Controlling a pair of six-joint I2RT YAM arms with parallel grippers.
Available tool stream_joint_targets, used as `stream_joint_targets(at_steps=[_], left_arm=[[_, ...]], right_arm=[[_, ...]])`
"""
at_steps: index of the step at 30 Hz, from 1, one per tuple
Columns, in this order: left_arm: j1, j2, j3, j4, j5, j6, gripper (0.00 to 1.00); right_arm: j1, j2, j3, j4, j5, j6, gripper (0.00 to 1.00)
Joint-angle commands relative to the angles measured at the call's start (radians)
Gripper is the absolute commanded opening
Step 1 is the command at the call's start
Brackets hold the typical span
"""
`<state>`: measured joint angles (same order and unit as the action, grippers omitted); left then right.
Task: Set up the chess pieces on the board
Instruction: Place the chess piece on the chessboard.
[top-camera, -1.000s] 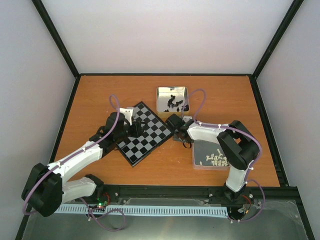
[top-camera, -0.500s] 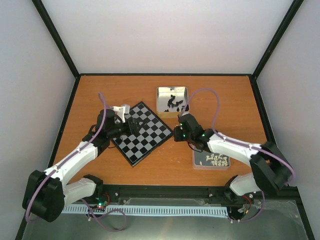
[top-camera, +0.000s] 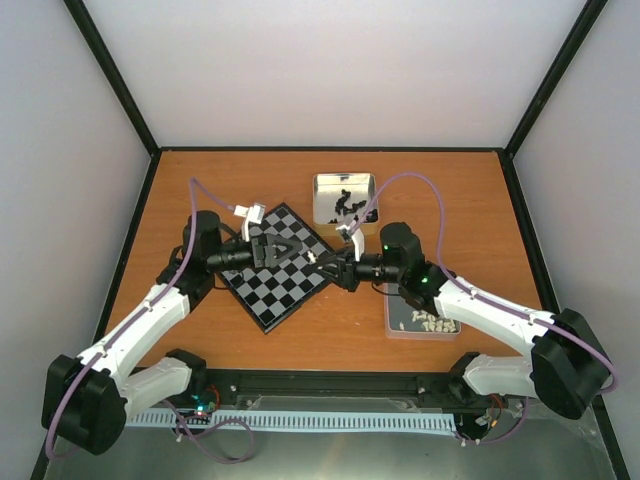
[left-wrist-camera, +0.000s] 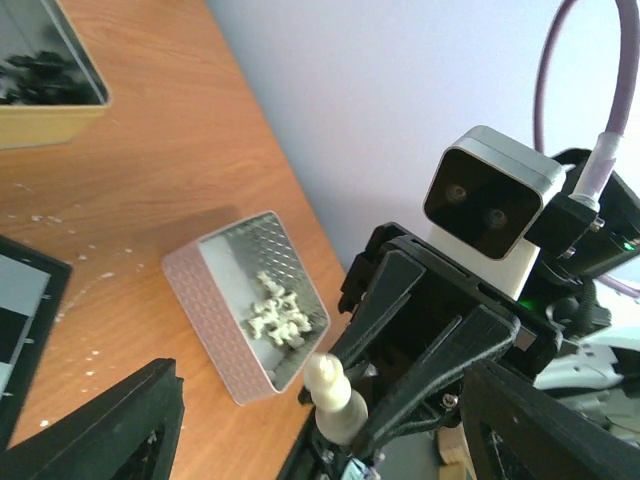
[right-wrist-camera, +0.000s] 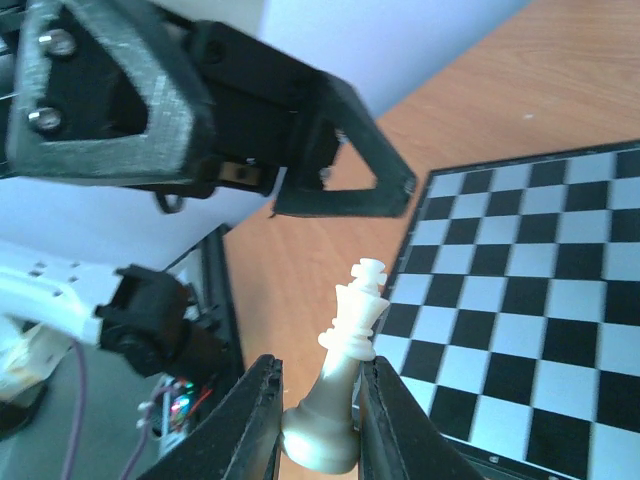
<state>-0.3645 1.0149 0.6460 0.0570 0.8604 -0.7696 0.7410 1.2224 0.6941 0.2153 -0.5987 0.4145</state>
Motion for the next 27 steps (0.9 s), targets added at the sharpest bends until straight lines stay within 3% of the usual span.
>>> stream_joint_targets(at_steps=[1, 8, 17, 24, 27], left_arm=[[0.007, 0.024, 0.027, 0.074, 0.147, -0.101, 0.74], [0.007, 0.042, 0.016, 0.083, 0.231, -0.127, 0.57], [0.006, 0.091, -0.002, 0.037, 0.249, -0.053, 0.53], [0.006, 0.084, -0.016, -0.005, 0.264, -0.024, 0.30], [0.006, 0.076, -0.027, -0.022, 0.267, -0.011, 0.29]], right_arm=[[-0.002, -0.002, -0.004, 0.059, -0.190, -0.058, 0.18], [-0.001, 0.035, 0.040, 0.034, -0.259, -0.101, 0.18], [-0.001, 0.112, 0.079, 0.055, -0.307, -0.104, 0.18], [-0.001, 0.139, 0.087, 0.061, -0.287, -0.103, 0.18], [-0.002, 0.141, 0.087, 0.063, -0.278, -0.101, 0.17]])
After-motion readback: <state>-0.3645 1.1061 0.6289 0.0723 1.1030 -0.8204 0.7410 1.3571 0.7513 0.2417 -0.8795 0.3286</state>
